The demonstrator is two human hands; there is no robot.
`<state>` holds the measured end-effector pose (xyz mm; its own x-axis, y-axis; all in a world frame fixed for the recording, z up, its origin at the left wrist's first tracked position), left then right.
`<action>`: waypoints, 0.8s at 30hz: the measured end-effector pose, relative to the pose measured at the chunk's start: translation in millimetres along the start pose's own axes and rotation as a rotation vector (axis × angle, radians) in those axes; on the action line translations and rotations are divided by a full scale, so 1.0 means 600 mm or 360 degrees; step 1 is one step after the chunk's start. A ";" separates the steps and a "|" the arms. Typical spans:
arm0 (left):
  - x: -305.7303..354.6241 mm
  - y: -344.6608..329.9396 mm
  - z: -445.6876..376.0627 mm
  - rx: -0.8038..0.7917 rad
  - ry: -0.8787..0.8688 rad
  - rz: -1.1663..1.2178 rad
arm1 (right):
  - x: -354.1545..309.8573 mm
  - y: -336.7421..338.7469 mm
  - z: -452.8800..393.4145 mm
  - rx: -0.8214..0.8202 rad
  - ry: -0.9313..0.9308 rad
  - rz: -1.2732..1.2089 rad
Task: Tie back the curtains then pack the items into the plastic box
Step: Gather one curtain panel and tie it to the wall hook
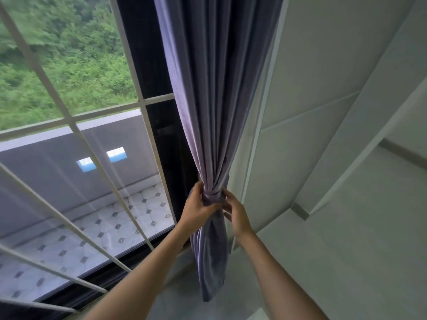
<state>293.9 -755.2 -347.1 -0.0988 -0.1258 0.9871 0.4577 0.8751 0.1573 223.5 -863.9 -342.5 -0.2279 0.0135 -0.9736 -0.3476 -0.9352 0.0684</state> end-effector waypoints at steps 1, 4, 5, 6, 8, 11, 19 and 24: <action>0.008 -0.003 -0.009 -0.0017 0.0032 0.0098 | -0.001 0.005 -0.003 0.0001 -0.0056 -0.0071; 0.020 -0.016 -0.031 -0.0032 0.0035 0.0347 | 0.007 0.015 -0.011 0.0021 -0.0207 -0.0153; 0.020 -0.021 -0.033 -0.0020 0.0032 0.0387 | 0.010 0.018 -0.012 0.0035 -0.0241 -0.0127; 0.020 -0.027 -0.033 -0.0001 0.0029 0.0399 | 0.015 0.022 -0.016 0.0047 -0.0281 -0.0108; 0.019 -0.034 -0.032 0.0034 0.0023 0.0367 | 0.014 0.029 -0.021 0.0057 -0.0352 -0.0105; 0.013 -0.041 -0.037 0.0014 0.0032 0.0315 | -0.009 0.043 -0.035 0.0080 -0.0453 -0.0078; 0.033 -0.057 -0.018 0.0068 0.0013 0.0260 | -0.062 0.047 -0.086 0.0290 -0.0309 0.0236; 0.002 -0.066 0.046 0.0532 0.0053 0.0029 | -0.048 0.024 -0.062 0.0509 -0.0263 0.0275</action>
<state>251.3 -777.4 -353.1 -0.0619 -0.1191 0.9910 0.1434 0.9815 0.1269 258.9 -891.1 -321.9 -0.4421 -0.0530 -0.8954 -0.5510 -0.7716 0.3177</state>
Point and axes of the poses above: each hand's wrist, its own z-axis away from the middle knuckle, its own y-axis out of the back of the hand, x = y × z, the point moved 2 cm from there along -z, towards the middle knuckle, and after that the axes turned 9 degrees about z, right-handed, at the moved point
